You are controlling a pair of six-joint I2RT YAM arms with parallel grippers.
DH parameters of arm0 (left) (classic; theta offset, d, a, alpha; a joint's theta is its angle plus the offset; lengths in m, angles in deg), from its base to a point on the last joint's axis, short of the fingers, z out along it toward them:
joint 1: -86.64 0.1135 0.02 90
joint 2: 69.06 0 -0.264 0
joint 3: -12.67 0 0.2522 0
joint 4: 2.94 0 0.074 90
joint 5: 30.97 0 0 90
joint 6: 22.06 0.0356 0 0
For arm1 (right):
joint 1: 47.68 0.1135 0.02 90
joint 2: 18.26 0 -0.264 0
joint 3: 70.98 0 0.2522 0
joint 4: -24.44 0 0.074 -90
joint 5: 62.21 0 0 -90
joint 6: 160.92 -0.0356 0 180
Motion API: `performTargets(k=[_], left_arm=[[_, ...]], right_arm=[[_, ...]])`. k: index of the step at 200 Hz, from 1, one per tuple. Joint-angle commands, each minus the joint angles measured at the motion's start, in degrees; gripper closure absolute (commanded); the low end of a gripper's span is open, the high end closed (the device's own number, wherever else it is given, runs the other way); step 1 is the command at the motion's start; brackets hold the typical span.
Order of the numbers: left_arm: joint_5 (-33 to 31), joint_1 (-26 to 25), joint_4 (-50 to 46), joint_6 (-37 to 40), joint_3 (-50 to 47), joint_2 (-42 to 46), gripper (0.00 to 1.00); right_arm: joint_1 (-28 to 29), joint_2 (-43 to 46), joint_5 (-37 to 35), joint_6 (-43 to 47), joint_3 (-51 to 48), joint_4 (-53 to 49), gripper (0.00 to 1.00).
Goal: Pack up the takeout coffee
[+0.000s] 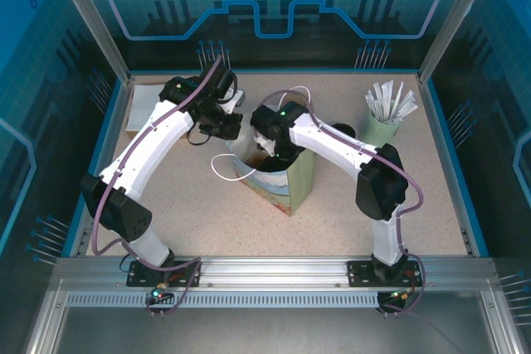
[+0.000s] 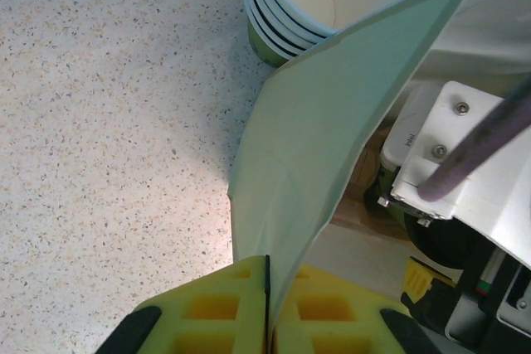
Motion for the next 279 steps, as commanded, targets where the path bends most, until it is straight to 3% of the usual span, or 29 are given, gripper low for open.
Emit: performTargets(k=[1,82,147,279], left_arm=[[1.5,-0.3,-0.4,-0.6,-0.6,1.0,0.92],[1.3,-0.2,-0.5,-0.5,-0.4,0.8,0.92],[0.8,-0.3,-0.6,-0.6,-0.9,0.7,0.98],[0.7,-0.3,-0.3,-1.0,-1.1,0.5,1.00]], right_arm=[[-0.7,2.1,1.6,-0.8,2.4,-2.1,0.00],[-0.7,3.4,2.2,-0.8,4.2,-3.0,0.00],[-1.0,5.3,3.2,-1.7,7.3,-4.0,0.00],[-3.1,15.9,3.3,-1.4,16.2,-4.1,0.00]])
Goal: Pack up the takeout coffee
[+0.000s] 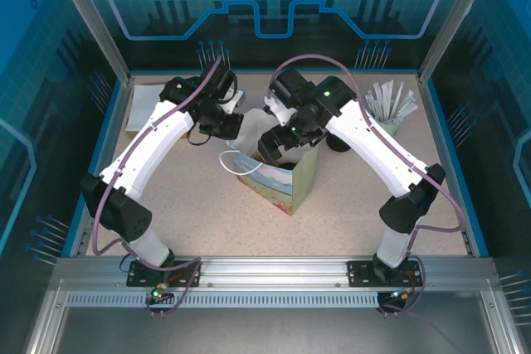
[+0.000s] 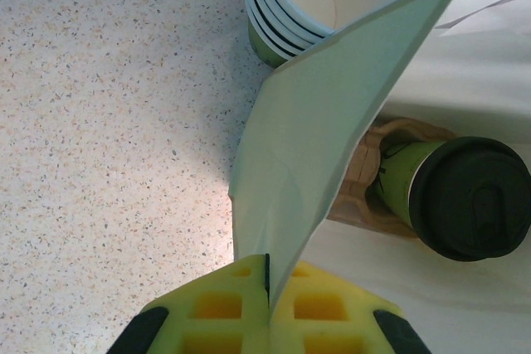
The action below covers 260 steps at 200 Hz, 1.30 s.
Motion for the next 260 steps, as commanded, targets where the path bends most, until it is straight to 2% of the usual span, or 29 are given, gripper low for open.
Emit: performTargets(k=[1,25,49,77,106,118,132,151,175,206,233,260], left_arm=[[0.7,-0.3,-0.6,-0.9,-0.8,0.5,1.00],[0.6,-0.3,-0.5,-0.9,-0.7,0.3,0.96],[0.4,-0.3,-0.5,-0.9,-0.6,0.3,0.82],[0.9,-0.3,-0.4,-0.8,0.4,0.3,0.71],[2.1,-0.2,-0.4,-1.3,3.0,0.9,0.51],[2.0,-0.1,-0.3,-1.7,4.3,1.5,0.44],[2.0,0.4,0.4,-2.5,5.1,2.9,0.38],[3.0,1.9,3.2,-4.1,3.9,6.4,0.29],[6.4,5.7,9.2,-7.0,-1.6,13.4,0.25],[7.6,9.6,14.7,-8.6,-10.8,22.7,0.23],[6.6,11.0,16.1,-8.8,-17.7,29.1,0.19],[6.2,11.4,15.7,-9.3,-21.8,32.5,0.18]], right_arm=[[-1.0,4.4,0.5,0.8,2.3,-0.5,0.00],[-2.3,8.9,2.1,0.4,2.4,1.2,0.02],[-5.0,14.4,1.4,-0.8,0.5,2.5,0.08],[-9.5,21.1,-5.2,-0.9,-4.5,2.8,0.15],[-15.9,26.3,-14.6,-0.7,-12.4,3.0,0.17],[-18.4,27.4,-18.0,-0.3,-15.7,3.6,0.22],[-22.1,28.0,-19.1,0.1,-19.1,5.3,0.24],[-25.9,27.9,-20.3,0.9,-22.8,9.1,0.33],[-28.0,25.1,-23.4,2.8,-25.3,13.5,0.44],[-29.8,19.8,-27.0,5.7,-26.2,18.3,0.52],[-32.2,16.6,-27.2,6.9,-27.9,23.0,0.60],[-34.0,13.8,-26.1,7.9,-29.1,27.6,0.62]])
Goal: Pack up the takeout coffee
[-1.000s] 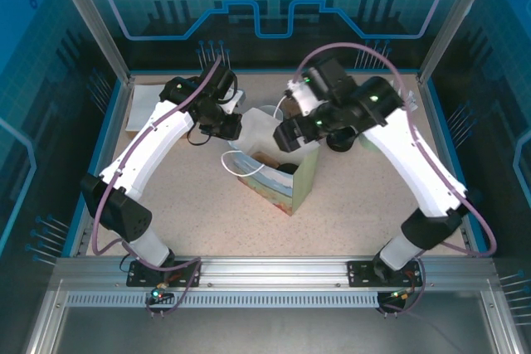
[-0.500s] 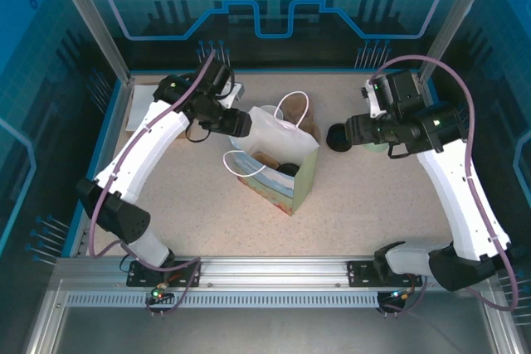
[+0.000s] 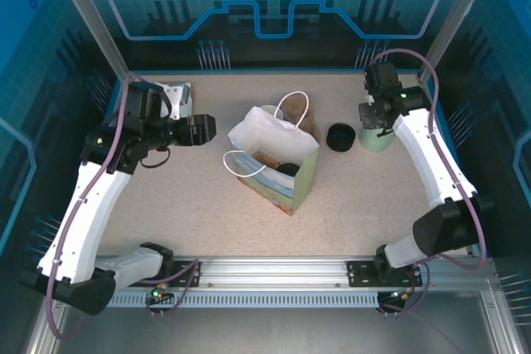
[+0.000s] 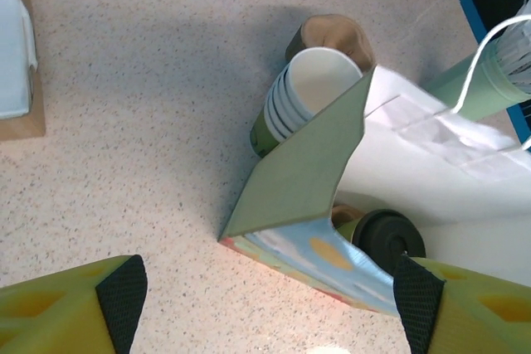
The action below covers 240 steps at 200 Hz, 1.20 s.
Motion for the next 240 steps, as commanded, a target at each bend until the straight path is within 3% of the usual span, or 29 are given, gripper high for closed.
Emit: performTargets(k=[1,69,126,158,240], left_arm=[[1.0,0.6,1.8,-1.6,-3.1,2.0,0.18],[0.4,0.7,1.6,-2.5,-5.0,3.1,0.18],[0.4,0.7,1.6,-2.5,-4.9,2.6,0.18],[0.5,0.7,1.7,-2.4,-5.1,2.3,0.18],[0.7,0.7,2.7,-2.1,-4.7,1.2,0.18]], right_arm=[[-1.9,-1.6,-0.6,1.6,-1.0,6.2,0.62],[-4.8,-7.4,2.5,1.9,-0.6,8.6,0.68],[-4.9,-8.3,2.8,2.0,-0.5,8.6,0.84],[-4.7,-6.7,2.2,2.2,0.1,6.6,0.91],[-3.4,7.5,1.5,-0.2,2.5,-4.8,0.92]])
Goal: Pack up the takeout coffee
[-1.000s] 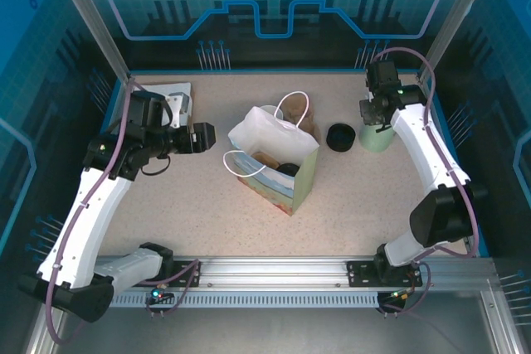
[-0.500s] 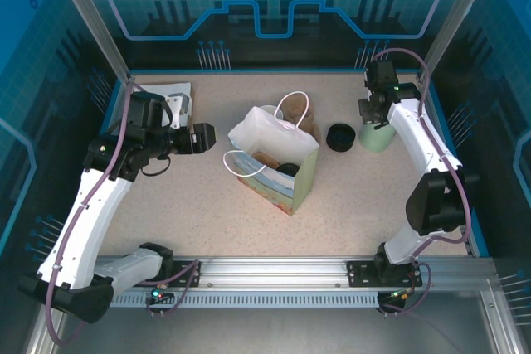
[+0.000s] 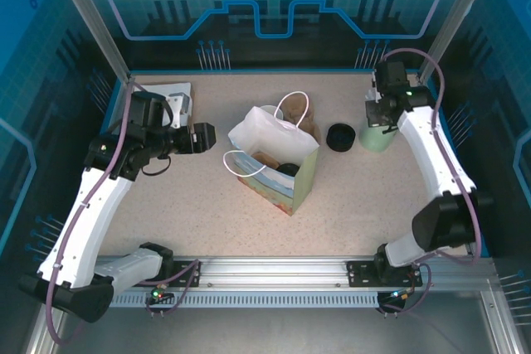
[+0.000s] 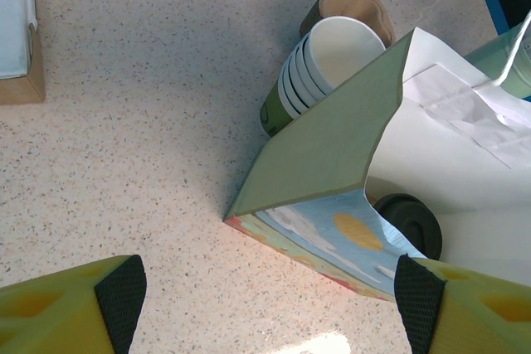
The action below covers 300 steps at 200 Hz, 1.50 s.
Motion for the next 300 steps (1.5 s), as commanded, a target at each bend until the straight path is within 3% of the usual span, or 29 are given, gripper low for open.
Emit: performTargets(k=[1,85,103,128,139,178,203,232,258,270,300], left_arm=[[0.7,0.6,1.5,-0.9,0.0,-0.5,0.18],[-0.9,0.6,3.4,-2.3,-0.4,-0.7,0.17],[-1.4,0.7,3.4,-2.3,-0.3,-0.6,0.17],[-2.6,0.7,3.3,-2.4,-0.4,-0.3,0.17],[-2.9,0.8,3.3,-2.5,-0.4,-0.2,0.17],[-3.2,0.8,2.6,-2.7,-0.7,0.3,0.17],[-3.7,0.9,2.3,-2.6,-1.1,0.7,0.17],[-4.0,1.0,1.9,-2.4,-1.6,0.9,0.17],[-4.1,1.2,1.7,-2.3,-1.8,0.9,0.17],[-4.0,1.3,1.7,-2.3,-1.9,0.7,0.17],[-2.7,3.2,0.9,-2.5,-1.2,-0.7,0.16]], right_arm=[[0.6,6.0,-0.5,-1.8,3.1,-6.0,0.92],[4.6,16.1,9.3,-3.6,28.0,-25.9,0.91],[4.6,16.2,18.9,-3.2,32.6,-27.8,0.91],[5.3,15.4,39.6,-4.4,34.2,-27.2,0.92],[7.6,14.9,43.7,-5.4,33.6,-26.7,0.92],[20.3,12.2,40.2,-5.6,29.6,-23.4,0.93],[25.2,8.7,40.2,-5.7,27.8,-20.3,0.93],[29.5,1.4,31.6,-4.3,29.9,-22.5,0.91],[31.4,-4.6,28.9,-3.6,30.1,-20.9,0.89],[32.0,-7.2,29.7,-3.3,30.4,-19.6,0.83],[31.8,-10.1,31.5,-2.7,33.3,-17.2,0.50]])
